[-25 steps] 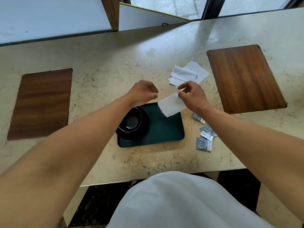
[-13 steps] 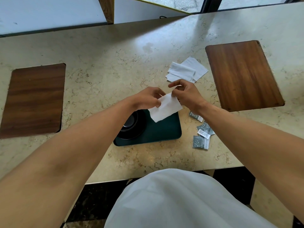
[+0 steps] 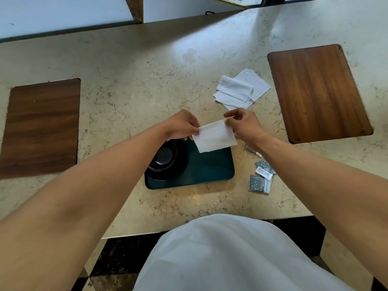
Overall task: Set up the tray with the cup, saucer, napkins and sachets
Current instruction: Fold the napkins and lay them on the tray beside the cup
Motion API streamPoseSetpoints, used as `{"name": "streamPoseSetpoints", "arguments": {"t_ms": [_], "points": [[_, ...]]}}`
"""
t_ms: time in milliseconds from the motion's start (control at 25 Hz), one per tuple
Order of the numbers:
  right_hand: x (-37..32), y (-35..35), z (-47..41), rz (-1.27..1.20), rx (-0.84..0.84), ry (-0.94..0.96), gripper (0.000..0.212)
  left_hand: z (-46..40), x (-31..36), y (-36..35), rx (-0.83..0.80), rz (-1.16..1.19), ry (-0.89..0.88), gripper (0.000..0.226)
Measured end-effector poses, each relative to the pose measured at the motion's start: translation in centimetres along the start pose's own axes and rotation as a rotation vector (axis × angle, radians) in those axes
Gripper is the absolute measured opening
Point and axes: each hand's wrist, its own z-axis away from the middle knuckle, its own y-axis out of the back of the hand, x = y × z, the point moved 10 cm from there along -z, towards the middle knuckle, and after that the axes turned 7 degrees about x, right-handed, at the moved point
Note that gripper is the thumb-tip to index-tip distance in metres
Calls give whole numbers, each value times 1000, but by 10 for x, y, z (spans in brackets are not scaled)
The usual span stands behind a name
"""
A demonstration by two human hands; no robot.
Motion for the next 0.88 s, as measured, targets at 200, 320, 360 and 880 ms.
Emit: {"name": "streamPoseSetpoints", "arguments": {"t_ms": [200,320,360,880], "points": [[20,-15,-6,60,3,-90,17,-11,-6,6,47,-216,-38,13],[18,-18,-8,190,22,-42,18,-16,-12,2,45,-288,-43,16],[15,-18,-8,249,31,-12,17,-17,-14,1,45,-298,-44,16],[-6,-30,-12,612,98,207,28,-26,-1,-5,61,-636,-291,26]]}}
